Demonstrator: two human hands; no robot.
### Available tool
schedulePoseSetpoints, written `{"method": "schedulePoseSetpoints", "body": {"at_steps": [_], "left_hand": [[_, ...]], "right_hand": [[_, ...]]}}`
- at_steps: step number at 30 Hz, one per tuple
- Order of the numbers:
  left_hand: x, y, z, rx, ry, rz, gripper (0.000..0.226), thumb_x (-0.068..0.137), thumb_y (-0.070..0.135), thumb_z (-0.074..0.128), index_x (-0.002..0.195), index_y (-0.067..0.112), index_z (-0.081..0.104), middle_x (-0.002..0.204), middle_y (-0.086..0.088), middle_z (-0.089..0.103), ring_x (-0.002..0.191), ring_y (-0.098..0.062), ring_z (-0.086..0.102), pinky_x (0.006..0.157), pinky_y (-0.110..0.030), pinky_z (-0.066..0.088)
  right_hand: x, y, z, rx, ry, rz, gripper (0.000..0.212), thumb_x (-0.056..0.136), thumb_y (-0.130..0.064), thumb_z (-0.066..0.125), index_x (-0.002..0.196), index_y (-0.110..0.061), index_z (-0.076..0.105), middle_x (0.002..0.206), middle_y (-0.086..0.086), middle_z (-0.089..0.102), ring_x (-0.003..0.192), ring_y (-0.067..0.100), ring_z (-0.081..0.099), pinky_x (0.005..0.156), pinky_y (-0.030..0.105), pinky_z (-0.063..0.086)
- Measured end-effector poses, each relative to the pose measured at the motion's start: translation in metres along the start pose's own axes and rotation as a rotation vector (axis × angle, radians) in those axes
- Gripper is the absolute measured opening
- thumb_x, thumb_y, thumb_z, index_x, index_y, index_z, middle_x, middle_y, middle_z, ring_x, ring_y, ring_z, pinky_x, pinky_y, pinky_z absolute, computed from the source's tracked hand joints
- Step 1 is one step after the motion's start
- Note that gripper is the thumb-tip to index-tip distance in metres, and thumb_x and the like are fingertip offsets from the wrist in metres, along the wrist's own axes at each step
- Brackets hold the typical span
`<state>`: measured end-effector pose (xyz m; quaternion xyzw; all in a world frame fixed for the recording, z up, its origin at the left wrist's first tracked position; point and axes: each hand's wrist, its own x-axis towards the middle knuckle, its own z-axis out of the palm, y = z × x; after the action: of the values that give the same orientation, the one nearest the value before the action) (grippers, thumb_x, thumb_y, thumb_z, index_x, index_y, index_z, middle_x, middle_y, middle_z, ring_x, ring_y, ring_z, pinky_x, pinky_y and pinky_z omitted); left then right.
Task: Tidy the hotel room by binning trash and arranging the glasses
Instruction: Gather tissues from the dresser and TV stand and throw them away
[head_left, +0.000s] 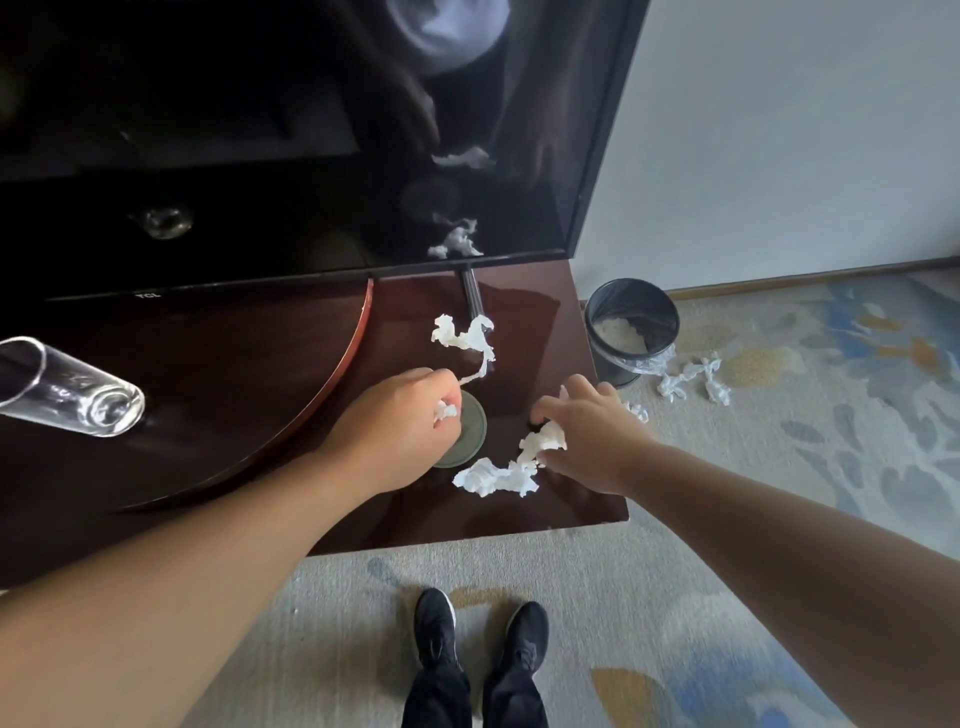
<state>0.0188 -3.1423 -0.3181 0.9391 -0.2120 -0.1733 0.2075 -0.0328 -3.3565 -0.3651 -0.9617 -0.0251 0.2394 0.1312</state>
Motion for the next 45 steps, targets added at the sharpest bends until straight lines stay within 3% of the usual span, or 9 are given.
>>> {"method": "schedulePoseSetpoints", "body": {"at_steps": [5,11,17,20,24,27,30,35,45], "left_hand": [[-0.002,-0.009,0.0,-0.002,-0.014,-0.01,0.008,0.086,0.017,0.049,0.085,0.02,0.057,0.089,0.006,0.056,0.08,-0.02,0.054,0.066,-0.032,0.043],[-0.006,-0.012,-0.008,0.002,0.017,0.003,0.009,0.087,0.016,0.049,0.086,0.02,0.057,0.088,0.007,0.056,0.08,-0.019,0.053,0.062,-0.028,0.036],[-0.009,-0.005,-0.022,-0.011,0.038,0.023,0.009,0.087,0.018,0.049,0.086,0.021,0.057,0.089,0.008,0.056,0.08,-0.017,0.053,0.064,-0.03,0.041],[-0.012,-0.004,-0.029,-0.005,0.064,0.04,0.009,0.088,0.018,0.048,0.085,0.021,0.056,0.089,0.008,0.056,0.078,-0.017,0.054,0.061,-0.03,0.039],[-0.015,-0.004,-0.038,0.001,0.078,0.055,0.009,0.088,0.019,0.048,0.084,0.023,0.054,0.089,0.008,0.056,0.079,-0.017,0.054,0.064,-0.033,0.045],[-0.018,-0.008,-0.042,0.004,0.091,0.051,0.009,0.088,0.019,0.048,0.083,0.024,0.053,0.087,0.009,0.055,0.077,-0.017,0.053,0.063,-0.032,0.045],[-0.022,-0.014,-0.044,-0.001,0.095,0.037,0.012,0.089,0.018,0.047,0.08,0.025,0.051,0.084,0.009,0.054,0.075,-0.016,0.053,0.062,-0.031,0.042],[-0.027,-0.024,-0.038,-0.022,0.092,-0.019,0.011,0.088,0.016,0.047,0.082,0.022,0.054,0.086,0.007,0.056,0.078,-0.019,0.054,0.067,-0.035,0.047],[-0.03,-0.038,-0.024,-0.039,0.08,-0.032,0.009,0.088,0.016,0.047,0.083,0.019,0.054,0.085,0.006,0.054,0.077,-0.021,0.052,0.068,-0.035,0.045]], "right_hand": [[0.002,-0.003,0.002,0.033,0.044,0.029,0.017,0.092,-0.028,0.056,0.107,-0.022,0.054,0.112,0.001,0.04,0.101,0.023,0.038,0.081,0.03,0.042],[-0.005,-0.001,-0.019,0.164,0.124,0.174,0.013,0.081,-0.011,0.05,0.093,-0.016,0.048,0.097,0.002,0.052,0.085,0.026,0.053,0.068,0.034,0.042],[-0.021,-0.005,-0.039,0.217,0.186,0.104,0.039,0.089,-0.009,0.05,0.119,-0.033,0.056,0.113,-0.007,0.052,0.095,0.02,0.058,0.071,0.028,0.045],[-0.025,-0.011,-0.051,0.183,0.2,0.082,0.028,0.088,-0.008,0.047,0.096,-0.027,0.067,0.1,-0.006,0.052,0.087,0.018,0.057,0.063,0.024,0.039],[-0.028,-0.023,-0.062,0.199,0.259,0.054,0.016,0.086,-0.013,0.049,0.078,-0.025,0.056,0.088,-0.005,0.053,0.077,0.018,0.055,0.055,0.021,0.033],[-0.028,-0.035,-0.062,0.214,0.205,0.042,0.008,0.083,-0.023,0.058,0.085,-0.026,0.051,0.091,-0.006,0.05,0.079,0.016,0.053,0.058,0.022,0.036],[-0.024,-0.046,-0.053,0.186,0.139,0.019,0.018,0.081,-0.035,0.065,0.093,-0.025,0.056,0.098,-0.006,0.05,0.089,0.017,0.055,0.072,0.028,0.045],[-0.014,-0.055,-0.03,0.115,0.064,-0.021,0.034,0.083,-0.03,0.063,0.117,-0.025,0.058,0.11,-0.003,0.049,0.105,0.023,0.052,0.082,0.029,0.044],[0.0,-0.057,-0.006,0.013,-0.007,-0.005,0.048,0.081,-0.03,0.064,0.127,-0.025,0.05,0.121,-0.001,0.043,0.111,0.026,0.041,0.088,0.038,0.048]]}}
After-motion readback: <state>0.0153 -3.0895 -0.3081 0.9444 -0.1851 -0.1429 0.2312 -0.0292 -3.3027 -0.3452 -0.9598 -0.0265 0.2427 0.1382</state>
